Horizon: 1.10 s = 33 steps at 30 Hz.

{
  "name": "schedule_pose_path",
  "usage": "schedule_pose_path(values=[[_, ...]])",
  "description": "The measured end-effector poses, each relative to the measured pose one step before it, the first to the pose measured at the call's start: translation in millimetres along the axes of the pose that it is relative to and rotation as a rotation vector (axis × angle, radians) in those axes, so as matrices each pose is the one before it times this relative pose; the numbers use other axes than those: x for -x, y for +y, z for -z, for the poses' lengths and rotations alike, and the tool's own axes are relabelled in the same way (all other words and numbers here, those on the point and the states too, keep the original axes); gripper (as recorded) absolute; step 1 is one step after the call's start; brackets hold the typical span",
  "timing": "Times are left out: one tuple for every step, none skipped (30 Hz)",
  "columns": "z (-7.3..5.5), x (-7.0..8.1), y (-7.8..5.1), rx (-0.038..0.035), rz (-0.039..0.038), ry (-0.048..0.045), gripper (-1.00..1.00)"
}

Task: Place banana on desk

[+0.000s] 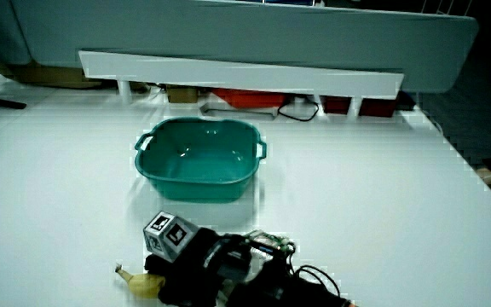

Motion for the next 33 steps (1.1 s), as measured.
schedule_pose_path(values=[[-1.57, -3.46, -2.8, -0.04224, 0.0015, 0.04663, -0.75], [-6.89, -2.17, -4.47, -0.00659, 0.01167, 0.04123, -0.8], [-4.69, -2.33, -4.15, 0.0266, 0.02183, -0.02141, -0.85], [-4.53, -2.52, -4.22, 0.0266, 0.02183, -0.02141, -0.9], [-1.16, -2.91, -3.9, 0.03304, 0.02374, -0.04578, -0.95], [-0.48, -2.82, -4.48, 0.03249, 0.01274, -0.03546, -1.0], [-4.42, -2.33, -6.16, -0.0431, 0.00075, 0.05396, -1.0], [-11.02, -0.6, -7.14, 0.04016, 0.0129, 0.06769, -1.0], [-8.33, -0.95, -6.92, 0.07769, 0.03999, 0.01171, -1.0], [-1.56, -3.38, -6.07, -0.02836, 0.00748, 0.02221, -1.0], [-1.81, -3.39, -6.0, -0.02836, 0.00748, 0.02221, -1.0], [2.59, -5.81, -4.97, 0.01438, 0.01958, -0.02498, -1.0], [2.8, -5.84, -4.82, 0.01438, 0.01958, -0.02498, -1.0], [3.02, -5.86, -4.66, 0.01438, 0.01958, -0.02498, -1.0], [4.15, -6.56, -4.93, -0.01559, 0.02846, -0.02182, -1.0], [4.22, -6.61, -4.81, -0.01559, 0.02846, -0.02181, -1.0], [4.29, -6.65, -4.69, -0.01559, 0.02846, -0.02182, -1.0], [4.37, -6.69, -4.56, -0.01559, 0.02846, -0.02182, -1.0], [7.14, -6.38, -4.38, -0.01359, 0.0247, -0.07044, -1.0], [7.51, -5.97, -4.33, -0.01359, 0.0247, -0.07044, -1.0], [-7.37, -2.81, -5.5, -0.1496, -0.01228, 0.15589, -1.0], [-6.39, -1.21, -3.59, -0.0025, 0.02395, 0.03701, -1.0], [0.01, -2.86, -3.01, -0.0472, 0.00741, 0.00563, -1.0], [-2.68, -1.51, -2.21, 0.00022, 0.01335, 0.03367, -1.0], [-0.88, -1.52, -2.04, -0.02635, 0.00409, -0.00947, -1.0], [1.54, -2.09, -2.11, -0.00798, 0.00853, 0.00068, -1.0], [0.94, -1.4, -1.88, -0.0094, 0.00341, -0.00774, -1.0], [-0.9, -0.74, -1.93, 0.00991, 0.01121, 0.01246, -1.0], [1.21, -1.68, -1.92, 0.00161, 0.00742, -0.00038, -1.0], [-0.24, -1.24, -0.75, -0.00658, 0.0043, -0.00423, -1.0], [1.0, -1.24, 0.48, 0.00239, -0.00125, -0.01799, -1.0], [0.86, -0.44, 1.28, -0.00649, -0.00175, -0.01793, -1.0], [-2.08, 1.09, 1.01, -0.00281, -0.00236, 0.00685, -1.0]])
